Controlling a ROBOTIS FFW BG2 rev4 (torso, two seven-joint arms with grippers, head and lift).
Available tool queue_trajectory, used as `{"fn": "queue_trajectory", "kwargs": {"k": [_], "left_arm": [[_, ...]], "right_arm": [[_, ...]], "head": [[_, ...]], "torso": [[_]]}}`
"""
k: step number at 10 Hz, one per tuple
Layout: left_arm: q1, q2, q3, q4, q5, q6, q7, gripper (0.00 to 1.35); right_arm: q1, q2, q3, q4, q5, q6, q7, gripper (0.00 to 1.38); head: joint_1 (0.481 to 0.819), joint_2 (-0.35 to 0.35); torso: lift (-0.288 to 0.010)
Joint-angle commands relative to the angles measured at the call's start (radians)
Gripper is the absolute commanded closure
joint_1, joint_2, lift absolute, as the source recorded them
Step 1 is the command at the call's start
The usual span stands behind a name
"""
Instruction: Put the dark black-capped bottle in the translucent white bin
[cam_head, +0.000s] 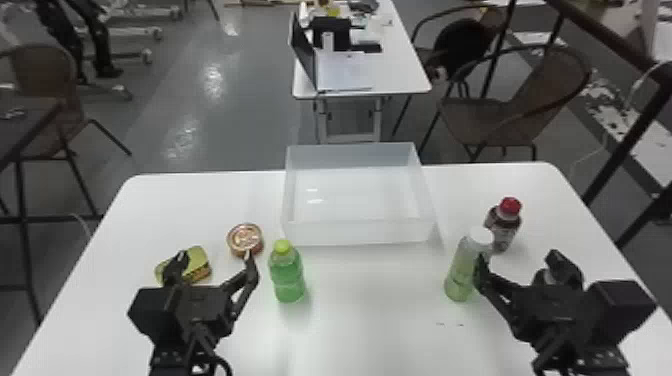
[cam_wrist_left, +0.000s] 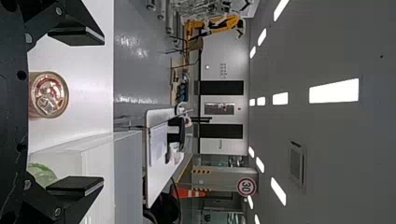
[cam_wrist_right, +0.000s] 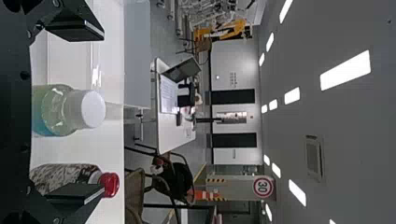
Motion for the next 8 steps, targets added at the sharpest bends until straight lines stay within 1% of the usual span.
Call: {"fn": "queue_trajectory", "kwargs": {"k": [1,2,3,4,5,6,7,8], "left_arm": [[0.000,-0.003,-0.002,0.000,0.000,0.000,0.000,0.23],[0.002,-0.003,0.000,0.000,-0.002,0.000,0.000,0.23],[0.002,-0.003,0.000,0.000,0.000,0.000,0.000,0.23],[0.002,-0.003,0.000,0.000,0.000,0.000,0.000,0.23],[0.002,-0.003,0.000,0.000,0.000,0.000,0.000,0.23],[0.002,-0.003,0.000,0.001,0.000,-0.002,0.000,0.23],[0.002,-0.003,0.000,0.001,0.000,-0.003,0.000,0.23],[0.002,-0.003,0.000,0.001,0.002,-0.003,0.000,0.23]], "right_arm": [[0.043,0.008,0.004,0.004,-0.002,-0.038,-0.092,0.15],[0.066,0.028,0.006,0.033,0.002,-0.086,-0.158,0.15],[0.075,0.040,-0.007,0.090,-0.008,-0.133,-0.198,0.15],[0.068,0.031,-0.020,0.174,-0.087,-0.161,-0.193,0.15],[0.052,0.008,-0.017,0.254,-0.186,-0.192,-0.182,0.15],[0.026,-0.012,-0.017,0.315,-0.213,-0.204,-0.178,0.15],[0.000,-0.025,-0.019,0.372,-0.244,-0.216,-0.165,0.15],[-0.027,-0.034,-0.020,0.407,-0.250,-0.216,-0.164,0.15]], "head": [[0.695,0.022],[0.695,0.000],[0.695,-0.020],[0.695,-0.035],[0.695,-0.044],[0.695,-0.062],[0.695,-0.081],[0.695,-0.088]], "torso": [[-0.038],[-0.038],[-0.038],[-0.038],[-0.038],[-0.038],[-0.038],[-0.038]]}}
